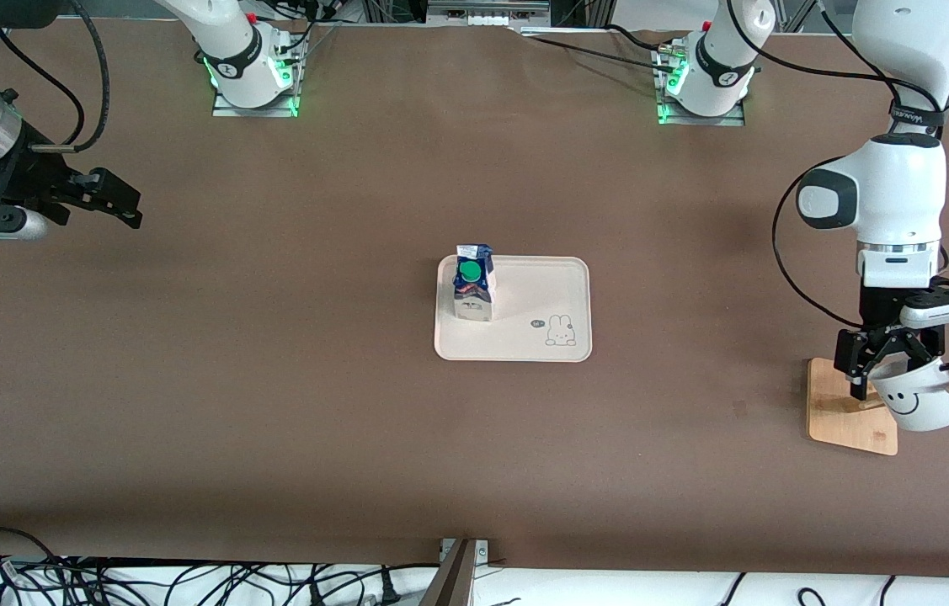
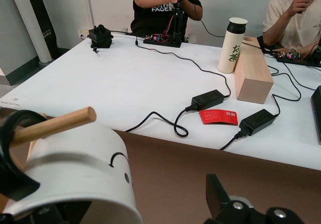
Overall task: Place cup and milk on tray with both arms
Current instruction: 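Grasp the white mug rim with the left gripper on the mug tree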
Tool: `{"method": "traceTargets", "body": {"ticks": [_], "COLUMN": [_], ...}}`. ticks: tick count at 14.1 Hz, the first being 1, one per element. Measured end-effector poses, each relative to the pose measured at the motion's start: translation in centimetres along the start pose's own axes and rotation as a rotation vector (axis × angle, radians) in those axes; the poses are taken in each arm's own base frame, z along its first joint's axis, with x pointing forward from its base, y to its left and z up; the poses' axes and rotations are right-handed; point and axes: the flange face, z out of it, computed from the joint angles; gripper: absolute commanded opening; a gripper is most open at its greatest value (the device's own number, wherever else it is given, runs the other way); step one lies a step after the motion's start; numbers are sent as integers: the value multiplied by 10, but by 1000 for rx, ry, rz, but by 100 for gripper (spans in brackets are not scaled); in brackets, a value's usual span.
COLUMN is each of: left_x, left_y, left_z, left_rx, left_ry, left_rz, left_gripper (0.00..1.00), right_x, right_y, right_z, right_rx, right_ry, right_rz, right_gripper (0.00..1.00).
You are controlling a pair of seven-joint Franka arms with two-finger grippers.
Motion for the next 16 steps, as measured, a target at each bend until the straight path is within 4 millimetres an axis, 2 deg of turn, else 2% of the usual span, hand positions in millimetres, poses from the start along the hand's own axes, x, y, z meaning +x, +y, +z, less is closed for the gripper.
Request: {"method": "traceTargets", "body": {"ticks": [5,9,10,11,12,13,14,16], "left_x": [0,1,1,2,2,3,3,3], "left_y": [-17,-17,-17,-17,-17,-17,-17,-17], "left_z": [1,1,0,0,0,0,0,0], "left_rx": [34,36,35,35,35,35,35,35], "left_ry": [0,1,2,3,4,5,5,7], "left_rz": [-62,-63,-63,-64,-64,-64,-64,-64], "left_gripper": [100,100,90,65,46,31,21,8], "right_x": [0,0,0,0,0,0,0,0], "right_y": [0,0,0,0,0,0,0,0], "right_z": [0,0,0,0,0,0,0,0], "right_rx": [0,0,0,0,0,0,0,0], "right_ry": [0,0,0,0,0,0,0,0], "right_rz": [0,0,0,0,0,0,0,0], "right_gripper": [100,100,100,100,100,100,100,100]}}
